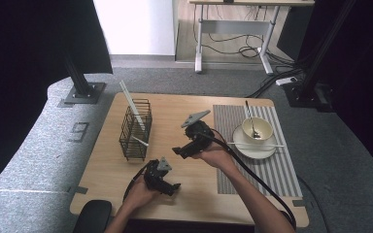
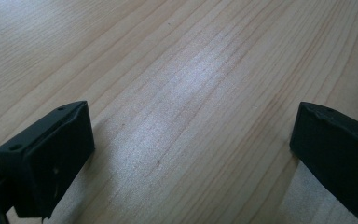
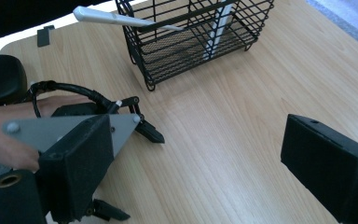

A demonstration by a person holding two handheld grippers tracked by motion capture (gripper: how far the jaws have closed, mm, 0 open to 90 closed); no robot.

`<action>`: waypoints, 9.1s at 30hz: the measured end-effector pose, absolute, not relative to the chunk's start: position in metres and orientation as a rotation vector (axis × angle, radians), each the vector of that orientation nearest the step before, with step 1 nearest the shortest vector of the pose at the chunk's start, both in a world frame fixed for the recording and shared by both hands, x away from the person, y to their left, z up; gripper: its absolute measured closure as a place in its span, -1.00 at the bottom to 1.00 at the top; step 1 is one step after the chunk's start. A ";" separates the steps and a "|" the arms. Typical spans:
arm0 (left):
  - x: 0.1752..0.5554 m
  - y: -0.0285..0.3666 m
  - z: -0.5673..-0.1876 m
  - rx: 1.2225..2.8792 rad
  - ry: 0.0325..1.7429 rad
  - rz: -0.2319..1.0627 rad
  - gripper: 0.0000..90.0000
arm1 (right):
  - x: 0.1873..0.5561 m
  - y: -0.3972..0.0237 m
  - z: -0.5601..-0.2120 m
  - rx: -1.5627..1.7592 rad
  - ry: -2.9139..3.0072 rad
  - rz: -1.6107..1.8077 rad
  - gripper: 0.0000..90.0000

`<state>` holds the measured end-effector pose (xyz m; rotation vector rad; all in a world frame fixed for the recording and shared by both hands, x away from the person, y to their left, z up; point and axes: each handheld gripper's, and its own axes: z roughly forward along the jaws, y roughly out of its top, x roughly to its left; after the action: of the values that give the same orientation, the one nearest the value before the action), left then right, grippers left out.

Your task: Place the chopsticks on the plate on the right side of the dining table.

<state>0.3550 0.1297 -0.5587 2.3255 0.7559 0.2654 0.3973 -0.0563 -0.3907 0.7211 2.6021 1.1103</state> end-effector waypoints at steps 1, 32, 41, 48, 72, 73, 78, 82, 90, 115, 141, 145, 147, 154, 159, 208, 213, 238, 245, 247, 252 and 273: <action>0.355 0.130 -0.559 2.324 0.756 0.264 -1.00 | 0.400 -0.050 -0.393 0.711 2.609 1.100 -0.80; 0.355 0.129 -0.558 2.327 0.761 0.268 -1.00 | 0.417 0.047 -0.412 0.592 2.676 1.147 -0.61; 0.355 0.129 -0.559 2.324 0.760 0.268 -1.00 | 0.425 0.049 -0.411 0.612 2.584 1.117 -0.14; 0.355 0.130 -0.559 2.326 0.754 0.268 -1.00 | 0.434 0.042 -0.409 0.628 2.545 1.114 0.09; 0.355 0.129 -0.559 2.323 0.754 0.267 -1.00 | 0.442 0.041 -0.407 0.646 2.505 1.232 0.83; 0.355 0.129 -0.559 2.323 0.755 0.267 -1.00 | 0.442 0.040 -0.406 0.647 2.508 1.231 0.83; 0.355 0.130 -0.559 2.324 0.755 0.269 -1.00 | 0.439 0.036 -0.400 0.639 2.515 1.235 0.83; 0.355 0.130 -0.559 2.326 0.752 0.269 -1.00 | 0.435 0.033 -0.392 0.614 2.534 1.251 0.83; 0.355 0.130 -0.559 2.330 0.746 0.265 -1.00 | 0.424 0.025 -0.377 0.580 2.541 1.276 0.83; 0.356 0.131 -0.559 2.332 0.732 0.262 -1.00 | 0.410 -0.018 -0.335 0.591 2.480 1.388 0.83; 0.360 0.135 -0.548 2.336 0.757 0.295 -0.76 | 0.382 -0.090 -0.294 0.692 2.350 1.391 0.83; 0.361 0.138 -0.542 2.297 0.751 0.255 -0.76 | 0.381 -0.095 -0.297 0.705 2.357 1.378 0.83; 0.360 0.139 -0.536 2.269 0.739 0.240 -0.77 | 0.377 -0.099 -0.302 0.709 2.368 1.366 0.83; 0.359 0.140 -0.522 2.208 0.688 0.234 -0.66 | 0.365 -0.102 -0.311 0.692 2.402 1.357 0.83; 0.357 0.139 -0.513 2.173 0.638 0.252 -0.49 | 0.357 -0.099 -0.318 0.670 2.430 1.345 0.83; 0.344 0.119 -0.511 2.209 0.346 0.163 0.91 | 0.358 -0.081 -0.366 0.799 2.371 1.071 -0.54; 0.345 0.124 -0.511 2.196 0.339 0.149 0.91 | 0.359 -0.092 -0.370 0.820 2.347 1.028 -0.48; 0.345 0.130 -0.506 2.201 0.309 0.137 0.90 | 0.371 -0.163 -0.427 1.009 2.333 0.957 -0.37; 0.346 0.130 -0.506 2.229 0.317 0.112 0.90 | 0.370 -0.168 -0.429 0.993 2.335 0.981 -0.41; 0.347 0.131 -0.505 2.240 0.323 0.113 0.90 | 0.368 -0.172 -0.426 0.984 2.357 0.996 -0.47; 0.347 0.131 -0.506 2.276 0.333 0.106 0.91 | 0.364 -0.178 -0.424 0.986 2.370 1.013 -0.57; 0.340 0.124 -0.514 2.428 0.189 -0.006 0.90 | 0.327 -0.171 -0.462 0.786 2.647 0.901 -0.49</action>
<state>0.3404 0.1240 -0.5136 2.4281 0.1892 -0.0064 0.3269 -0.1705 -0.4618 0.7864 2.6469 0.9014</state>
